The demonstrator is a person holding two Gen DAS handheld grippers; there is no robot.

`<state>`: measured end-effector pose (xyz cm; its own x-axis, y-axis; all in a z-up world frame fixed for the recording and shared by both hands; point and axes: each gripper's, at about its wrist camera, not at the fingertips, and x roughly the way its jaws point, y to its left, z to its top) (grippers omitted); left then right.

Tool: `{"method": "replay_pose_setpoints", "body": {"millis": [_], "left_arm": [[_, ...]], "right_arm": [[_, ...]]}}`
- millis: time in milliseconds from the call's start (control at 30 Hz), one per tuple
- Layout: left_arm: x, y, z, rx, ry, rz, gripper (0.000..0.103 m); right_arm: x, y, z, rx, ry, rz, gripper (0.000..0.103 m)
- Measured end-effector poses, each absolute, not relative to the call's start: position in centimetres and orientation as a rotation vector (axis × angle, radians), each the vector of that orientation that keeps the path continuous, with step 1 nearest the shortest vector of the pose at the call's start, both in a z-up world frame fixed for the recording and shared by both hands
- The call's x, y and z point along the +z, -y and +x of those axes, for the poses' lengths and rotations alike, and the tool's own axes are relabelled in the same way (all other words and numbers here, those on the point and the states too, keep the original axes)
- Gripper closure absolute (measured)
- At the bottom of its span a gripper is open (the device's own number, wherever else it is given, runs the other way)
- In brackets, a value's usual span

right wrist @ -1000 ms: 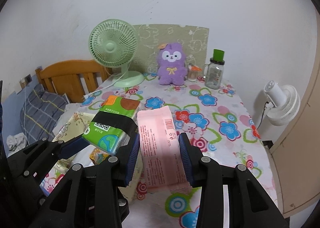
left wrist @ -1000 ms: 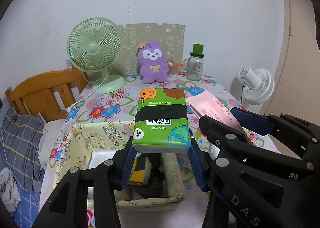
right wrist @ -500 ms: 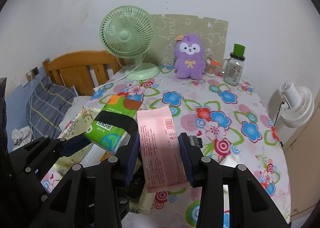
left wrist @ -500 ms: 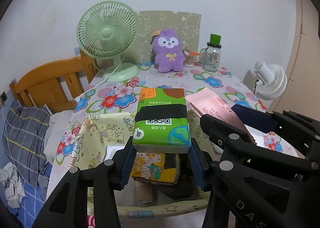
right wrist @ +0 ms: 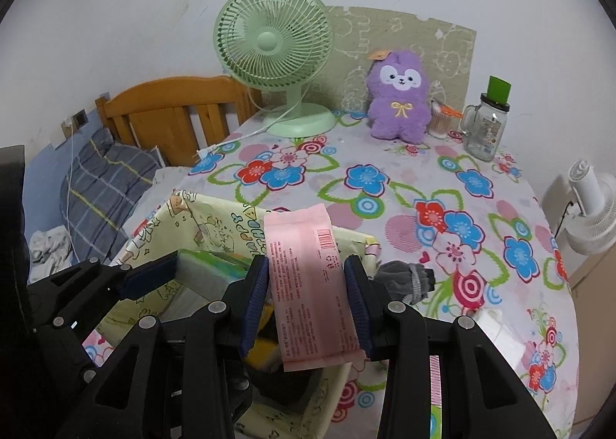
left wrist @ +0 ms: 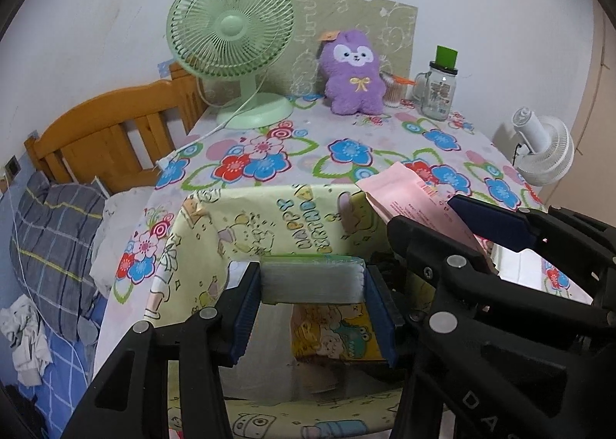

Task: Organize soft objects
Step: 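Lower the tissue pack and pink packet into the box and open both tools, then withdraw both tools from the box toward the grey pouch and white cloth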

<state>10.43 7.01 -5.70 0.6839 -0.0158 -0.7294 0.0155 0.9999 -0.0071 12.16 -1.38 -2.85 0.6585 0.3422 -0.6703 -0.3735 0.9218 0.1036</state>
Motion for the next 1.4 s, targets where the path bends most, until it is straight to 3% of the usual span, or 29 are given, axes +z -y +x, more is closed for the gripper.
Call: {"method": "replay_pose_setpoints", "body": {"millis": [67, 300, 467, 500, 567, 633, 700, 1400], "left_arm": [[-5.9, -7.3, 10.5, -0.008, -0.824, -0.003, 0.047], [-6.4, -8.0, 10.4, 0.015, -0.832, -0.007, 0.026], [-6.5, -8.3, 10.4, 0.024, -0.834, -0.006, 0.019], [-6.5, -8.3, 10.3, 0.025, -0.833, -0.005, 0.018], [-6.6, -8.3, 10.2, 0.023, -0.835, -0.005, 0.018], [-6.5, -8.3, 10.0, 0.022, -0.832, -0.009, 0.017], [-6.3, -8.2, 9.9, 0.018, -0.826, -0.009, 0.016], [-4.3, -3.9, 8.1, -0.046, -0.774, 0.005, 0.012]], "right_arm": [[-3.1, 1.0, 12.3, 0.416, -0.756, -0.050, 0.059], [-3.9, 0.0, 12.7, 0.447, -0.774, -0.052, 0.059], [-4.2, -0.5, 12.8, 0.473, -0.779, -0.048, 0.058], [-4.3, -0.6, 12.7, 0.476, -0.779, -0.048, 0.057], [-4.4, -0.7, 12.8, 0.480, -0.783, -0.050, 0.045], [-4.3, -0.7, 12.8, 0.467, -0.774, -0.048, 0.026], [-4.1, -0.5, 12.5, 0.451, -0.754, -0.051, 0.022], [-2.2, 4.0, 10.2, 0.367, -0.693, -0.036, 0.008]]}}
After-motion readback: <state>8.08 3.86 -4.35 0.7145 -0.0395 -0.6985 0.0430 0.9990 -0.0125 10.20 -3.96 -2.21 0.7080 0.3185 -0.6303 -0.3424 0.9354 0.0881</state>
